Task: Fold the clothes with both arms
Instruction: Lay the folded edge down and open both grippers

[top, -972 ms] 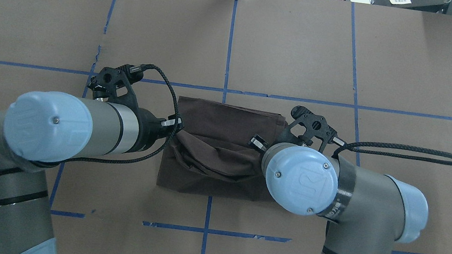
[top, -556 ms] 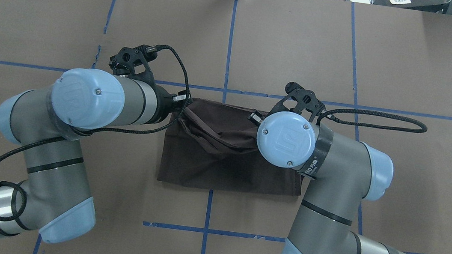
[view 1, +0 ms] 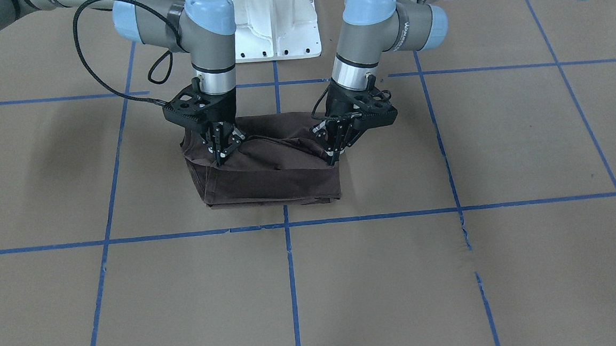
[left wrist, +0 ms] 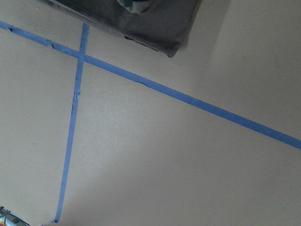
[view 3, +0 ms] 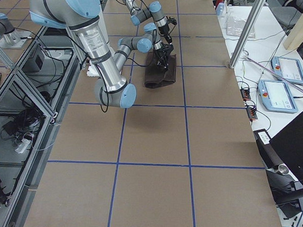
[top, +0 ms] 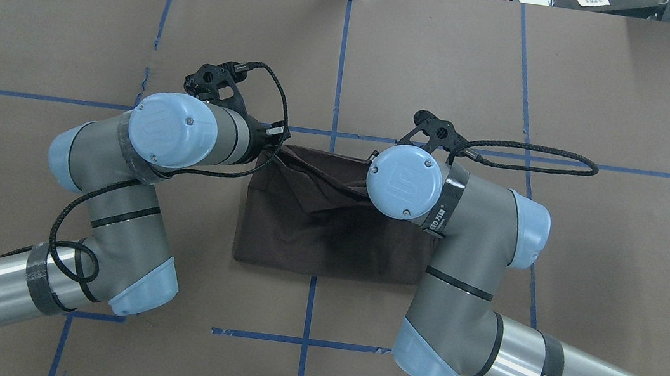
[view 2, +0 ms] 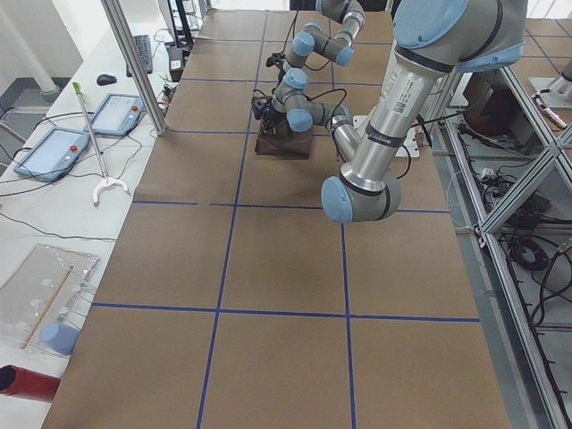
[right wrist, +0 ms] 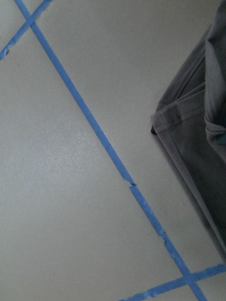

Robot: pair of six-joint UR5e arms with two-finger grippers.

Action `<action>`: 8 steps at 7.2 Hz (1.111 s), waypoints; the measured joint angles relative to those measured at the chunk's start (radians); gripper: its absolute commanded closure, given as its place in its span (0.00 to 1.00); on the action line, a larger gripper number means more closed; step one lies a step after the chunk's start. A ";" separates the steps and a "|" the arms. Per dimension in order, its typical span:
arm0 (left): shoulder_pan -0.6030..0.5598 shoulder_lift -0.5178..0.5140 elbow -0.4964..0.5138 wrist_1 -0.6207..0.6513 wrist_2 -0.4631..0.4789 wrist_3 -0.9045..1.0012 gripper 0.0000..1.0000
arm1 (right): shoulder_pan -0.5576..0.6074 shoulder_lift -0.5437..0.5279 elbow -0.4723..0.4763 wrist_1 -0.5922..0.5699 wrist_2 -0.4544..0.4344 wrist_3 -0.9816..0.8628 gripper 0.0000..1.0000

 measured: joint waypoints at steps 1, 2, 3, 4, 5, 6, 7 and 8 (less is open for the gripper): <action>-0.001 -0.014 0.052 -0.032 0.001 0.003 1.00 | 0.004 0.006 -0.043 0.046 0.000 -0.001 1.00; -0.001 -0.024 0.090 -0.060 0.001 0.004 1.00 | 0.009 0.008 -0.070 0.078 0.001 -0.007 1.00; -0.001 -0.027 0.106 -0.075 0.000 0.005 0.26 | 0.015 0.008 -0.081 0.092 0.008 -0.023 0.36; -0.002 -0.026 0.110 -0.080 -0.001 0.025 0.00 | 0.026 0.009 -0.084 0.098 0.026 -0.054 0.00; -0.005 -0.022 0.105 -0.082 -0.003 0.074 0.00 | 0.036 0.009 -0.082 0.101 0.042 -0.094 0.00; -0.012 -0.008 0.080 -0.081 -0.011 0.139 0.00 | 0.046 0.010 -0.069 0.101 0.051 -0.125 0.00; -0.029 0.023 0.033 -0.080 -0.045 0.205 0.00 | 0.052 0.014 -0.046 0.098 0.060 -0.149 0.00; -0.048 0.057 -0.007 -0.079 -0.091 0.253 0.00 | 0.051 0.025 -0.029 0.096 0.068 -0.168 0.00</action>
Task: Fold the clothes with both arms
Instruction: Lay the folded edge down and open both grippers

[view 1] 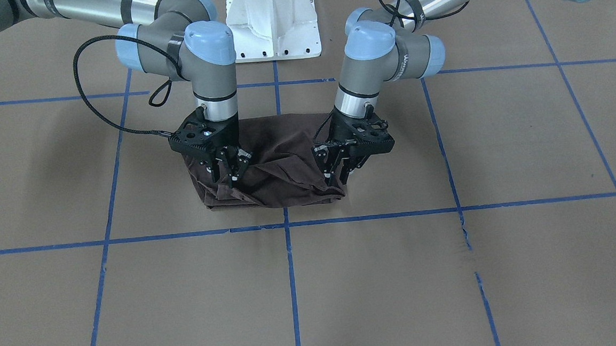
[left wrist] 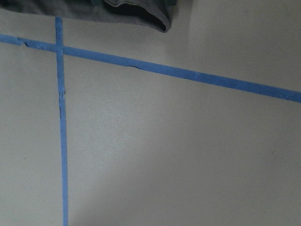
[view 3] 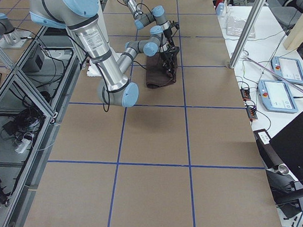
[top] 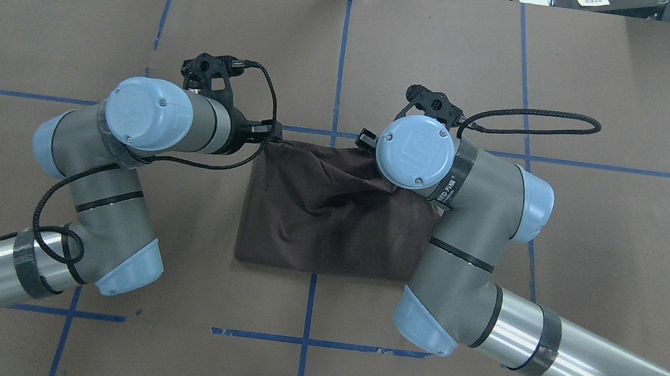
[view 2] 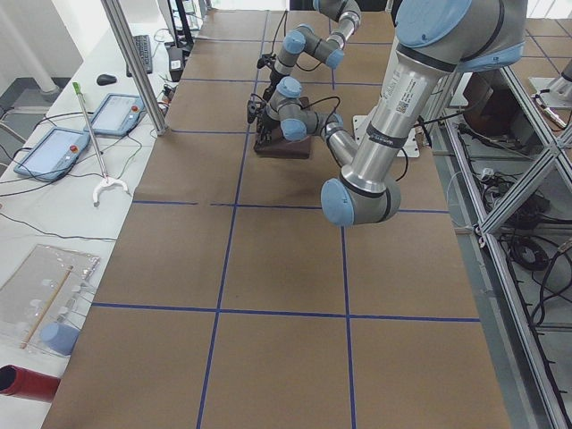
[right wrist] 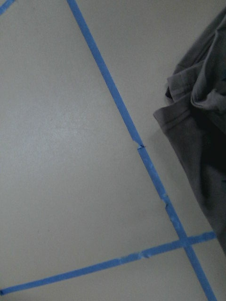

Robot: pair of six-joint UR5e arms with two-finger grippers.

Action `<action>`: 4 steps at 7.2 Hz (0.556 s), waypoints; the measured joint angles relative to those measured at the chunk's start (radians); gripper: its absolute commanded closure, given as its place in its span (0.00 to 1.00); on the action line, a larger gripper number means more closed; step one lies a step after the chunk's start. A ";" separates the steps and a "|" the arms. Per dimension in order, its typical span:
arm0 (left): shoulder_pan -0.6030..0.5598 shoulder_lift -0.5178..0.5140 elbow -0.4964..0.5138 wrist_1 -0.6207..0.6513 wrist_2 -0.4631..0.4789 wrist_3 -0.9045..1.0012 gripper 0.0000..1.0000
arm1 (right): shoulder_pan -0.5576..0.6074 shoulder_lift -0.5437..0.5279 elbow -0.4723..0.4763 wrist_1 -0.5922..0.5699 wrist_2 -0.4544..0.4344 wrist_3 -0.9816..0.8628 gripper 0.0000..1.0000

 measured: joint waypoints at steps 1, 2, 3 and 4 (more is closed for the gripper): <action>-0.009 0.021 -0.024 0.000 -0.026 0.022 0.00 | -0.015 0.013 0.006 -0.001 0.001 -0.010 0.00; -0.012 0.030 -0.033 0.000 -0.036 0.030 0.00 | -0.042 0.019 0.008 -0.002 -0.003 -0.026 0.00; -0.012 0.033 -0.037 0.000 -0.039 0.031 0.00 | -0.073 0.022 0.007 -0.002 -0.009 -0.064 0.00; -0.013 0.034 -0.037 -0.001 -0.041 0.030 0.00 | -0.100 0.028 -0.010 -0.002 -0.024 -0.112 0.00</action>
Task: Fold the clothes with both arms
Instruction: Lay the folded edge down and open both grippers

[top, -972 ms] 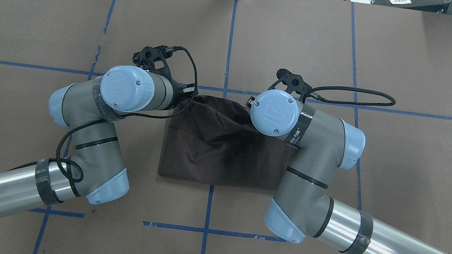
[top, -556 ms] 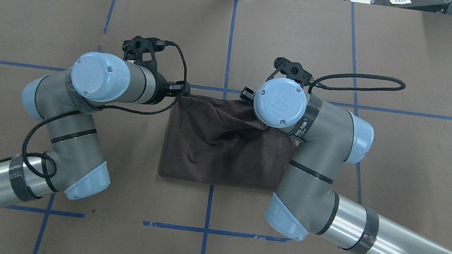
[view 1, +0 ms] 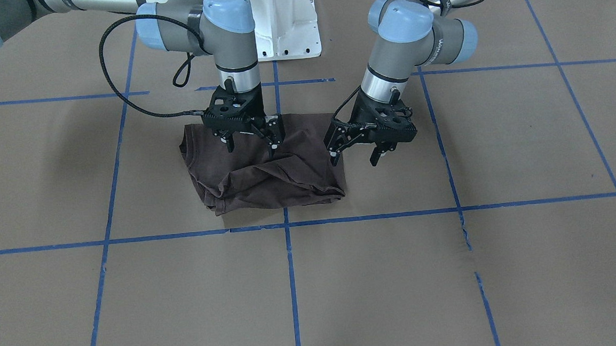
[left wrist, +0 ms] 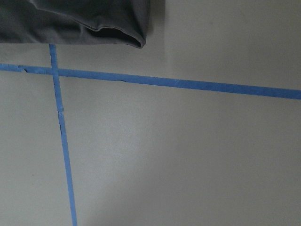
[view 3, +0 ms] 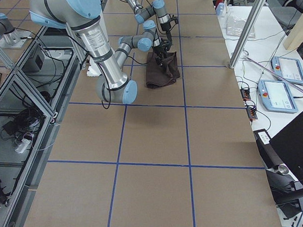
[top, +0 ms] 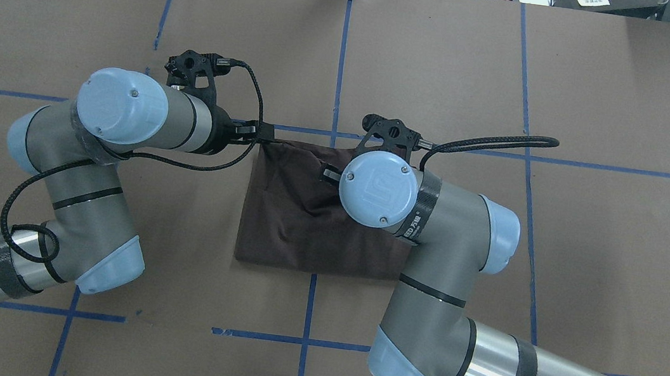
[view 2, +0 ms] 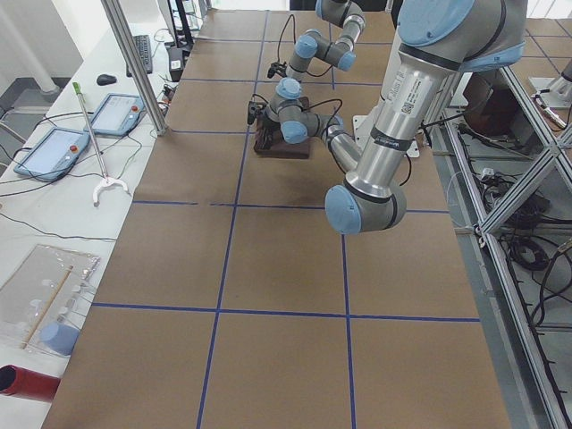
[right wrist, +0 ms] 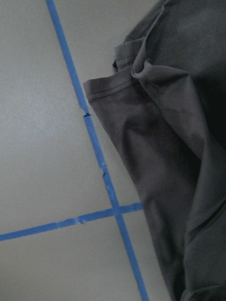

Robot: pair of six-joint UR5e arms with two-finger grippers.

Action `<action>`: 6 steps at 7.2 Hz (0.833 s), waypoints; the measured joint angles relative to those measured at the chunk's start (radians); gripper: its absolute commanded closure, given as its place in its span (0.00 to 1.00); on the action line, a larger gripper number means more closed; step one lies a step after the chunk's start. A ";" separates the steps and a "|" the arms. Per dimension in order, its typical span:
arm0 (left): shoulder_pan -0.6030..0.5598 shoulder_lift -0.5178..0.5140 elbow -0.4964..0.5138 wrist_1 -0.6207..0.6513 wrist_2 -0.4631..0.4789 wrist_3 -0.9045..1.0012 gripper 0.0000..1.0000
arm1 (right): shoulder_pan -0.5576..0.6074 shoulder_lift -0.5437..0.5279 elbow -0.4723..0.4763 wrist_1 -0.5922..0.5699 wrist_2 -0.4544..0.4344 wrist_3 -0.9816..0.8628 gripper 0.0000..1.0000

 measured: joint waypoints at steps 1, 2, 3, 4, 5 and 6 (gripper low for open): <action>0.000 0.001 -0.001 0.000 0.000 -0.004 0.00 | -0.014 0.014 -0.039 0.001 -0.016 -0.040 0.00; 0.000 0.002 -0.002 -0.001 -0.001 -0.006 0.00 | -0.018 0.030 -0.083 0.001 -0.024 -0.066 0.00; 0.000 0.002 -0.003 -0.001 -0.001 -0.007 0.00 | -0.015 0.040 -0.116 0.001 -0.027 -0.089 0.00; 0.000 0.002 -0.003 -0.001 -0.001 -0.007 0.00 | -0.003 0.046 -0.144 0.001 -0.028 -0.107 0.00; 0.000 0.002 -0.004 -0.001 -0.001 -0.007 0.00 | 0.022 0.051 -0.172 0.002 -0.029 -0.129 0.00; 0.000 0.001 -0.006 -0.001 -0.001 -0.007 0.00 | 0.060 0.058 -0.206 0.003 -0.028 -0.159 0.00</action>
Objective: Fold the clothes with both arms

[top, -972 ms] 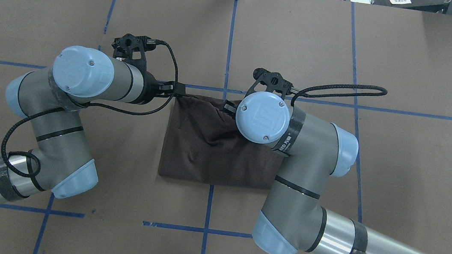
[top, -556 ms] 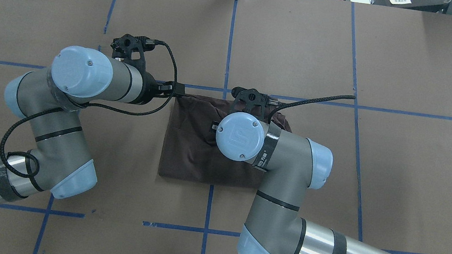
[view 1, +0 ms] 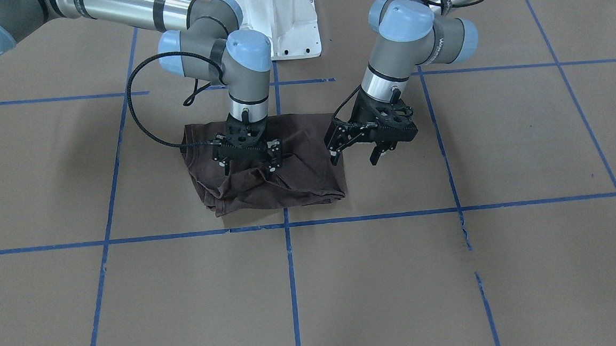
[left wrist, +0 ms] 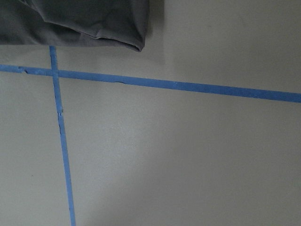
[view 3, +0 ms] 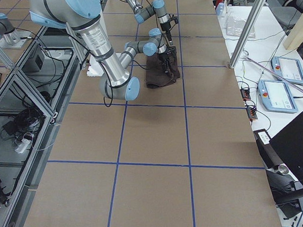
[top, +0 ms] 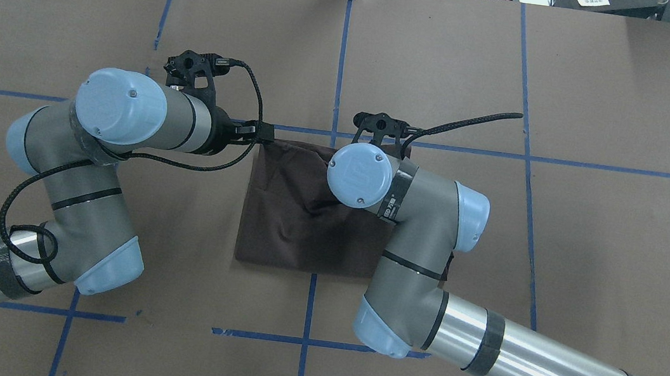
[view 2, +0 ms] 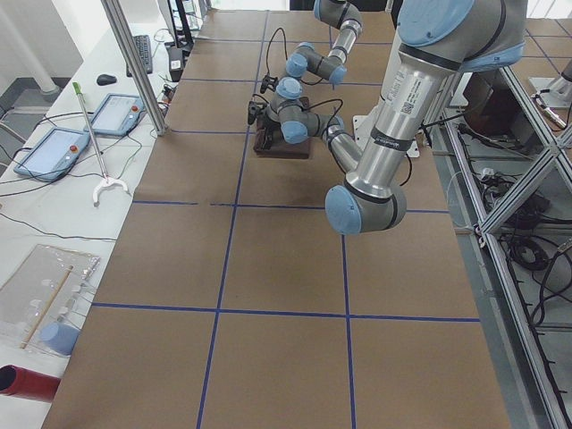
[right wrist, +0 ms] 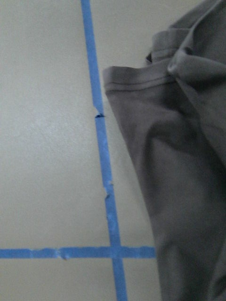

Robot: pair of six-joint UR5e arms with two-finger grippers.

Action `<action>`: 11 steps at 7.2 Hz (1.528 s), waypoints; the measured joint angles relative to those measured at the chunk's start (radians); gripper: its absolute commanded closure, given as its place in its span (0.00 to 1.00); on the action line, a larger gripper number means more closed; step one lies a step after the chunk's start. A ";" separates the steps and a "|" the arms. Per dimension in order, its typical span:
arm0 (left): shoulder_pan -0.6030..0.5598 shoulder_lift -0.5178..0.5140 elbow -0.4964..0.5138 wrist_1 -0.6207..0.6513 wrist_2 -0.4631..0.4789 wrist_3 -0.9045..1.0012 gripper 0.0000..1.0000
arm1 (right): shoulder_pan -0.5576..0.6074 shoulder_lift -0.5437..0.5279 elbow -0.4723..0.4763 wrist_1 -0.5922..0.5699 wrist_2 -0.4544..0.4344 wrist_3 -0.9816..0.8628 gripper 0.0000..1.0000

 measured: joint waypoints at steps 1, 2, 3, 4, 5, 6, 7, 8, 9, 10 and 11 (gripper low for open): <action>0.000 0.000 -0.004 0.000 -0.001 0.000 0.00 | 0.045 0.019 -0.052 0.001 0.003 -0.031 0.00; 0.000 -0.001 -0.007 0.000 -0.001 -0.001 0.00 | 0.095 0.045 -0.105 0.003 0.021 -0.050 0.00; 0.002 -0.002 -0.009 0.001 -0.002 -0.001 0.00 | 0.149 0.067 -0.139 0.004 0.068 -0.072 0.00; 0.007 -0.013 -0.004 0.003 -0.002 -0.002 0.00 | 0.196 0.079 -0.149 0.007 0.127 -0.100 0.00; 0.012 -0.032 0.013 0.006 0.000 -0.030 0.15 | 0.224 0.081 -0.147 0.021 0.170 -0.122 0.00; 0.016 -0.060 0.048 0.010 0.004 -0.096 0.36 | 0.237 0.080 -0.139 0.045 0.200 -0.133 0.00; 0.018 -0.097 0.097 0.014 0.010 -0.176 0.39 | 0.242 0.078 -0.131 0.059 0.219 -0.138 0.00; 0.019 -0.127 0.135 0.030 0.018 -0.242 0.39 | 0.243 0.075 -0.126 0.065 0.226 -0.139 0.00; 0.019 -0.159 0.153 0.084 0.021 -0.278 0.38 | 0.244 0.073 -0.123 0.067 0.229 -0.140 0.00; 0.020 -0.192 0.161 0.159 0.023 -0.293 0.38 | 0.244 0.072 -0.121 0.068 0.230 -0.141 0.00; 0.020 -0.221 0.179 0.208 0.023 -0.299 0.38 | 0.244 0.068 -0.116 0.068 0.230 -0.142 0.00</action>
